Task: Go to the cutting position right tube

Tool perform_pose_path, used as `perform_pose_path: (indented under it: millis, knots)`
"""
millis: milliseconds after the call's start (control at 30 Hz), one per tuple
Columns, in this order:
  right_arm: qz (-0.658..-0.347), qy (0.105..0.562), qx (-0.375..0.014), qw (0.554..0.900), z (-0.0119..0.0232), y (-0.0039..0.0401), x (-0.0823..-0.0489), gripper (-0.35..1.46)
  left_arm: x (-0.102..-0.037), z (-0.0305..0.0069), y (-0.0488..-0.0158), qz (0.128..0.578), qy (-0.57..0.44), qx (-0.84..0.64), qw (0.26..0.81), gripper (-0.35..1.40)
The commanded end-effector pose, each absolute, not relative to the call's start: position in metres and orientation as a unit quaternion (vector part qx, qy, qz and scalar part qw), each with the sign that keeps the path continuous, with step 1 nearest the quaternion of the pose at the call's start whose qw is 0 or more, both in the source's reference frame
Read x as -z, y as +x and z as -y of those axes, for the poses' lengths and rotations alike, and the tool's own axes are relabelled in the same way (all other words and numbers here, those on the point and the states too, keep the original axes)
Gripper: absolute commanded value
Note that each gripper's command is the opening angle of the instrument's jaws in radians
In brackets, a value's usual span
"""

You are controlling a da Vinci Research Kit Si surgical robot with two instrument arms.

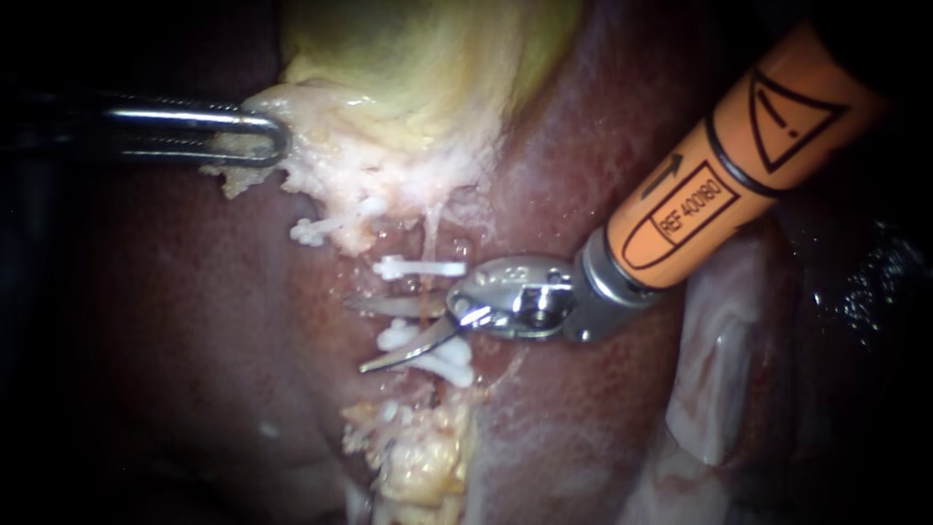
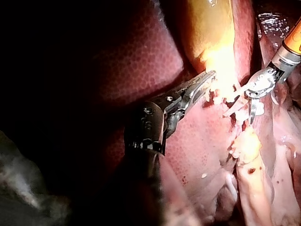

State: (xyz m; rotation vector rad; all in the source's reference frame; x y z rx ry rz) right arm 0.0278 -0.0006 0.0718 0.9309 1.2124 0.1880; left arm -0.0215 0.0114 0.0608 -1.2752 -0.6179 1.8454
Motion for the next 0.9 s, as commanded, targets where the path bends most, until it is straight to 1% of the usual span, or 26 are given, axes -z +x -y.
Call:
perform_pose_path:
  millis: [33,200,467,767,833,900]
  knots:
    - [-0.55,0.423,-0.088,0.715,0.0007,0.0281,-0.0717,1.28,-0.0609,-0.0114,-0.0216,0.244,-0.503,-0.728,0.396,-0.35]
    - [-0.551,0.429,-0.093,0.71,0.0012,0.0287,-0.0706,1.28,-0.0609,-0.0114,-0.0216,0.244,-0.503,-0.728,0.396,-0.35]
    - [-0.548,0.435,-0.1,0.708,0.0017,0.0284,-0.0684,1.28,-0.0609,-0.0114,-0.0216,0.244,-0.503,-0.728,0.396,-0.35]
    - [-0.548,0.431,-0.103,0.709,0.0016,0.0281,-0.0685,1.28,-0.0609,-0.0114,-0.0216,0.243,-0.503,-0.728,0.397,-0.35]
    - [-0.547,0.428,-0.11,0.711,0.0015,0.0282,-0.0687,1.28,-0.0609,-0.0114,-0.0217,0.243,-0.503,-0.728,0.397,-0.35]
    - [-0.545,0.423,-0.124,0.713,0.0012,0.0281,-0.0694,1.28,-0.061,-0.0114,-0.0217,0.243,-0.503,-0.728,0.397,-0.35]
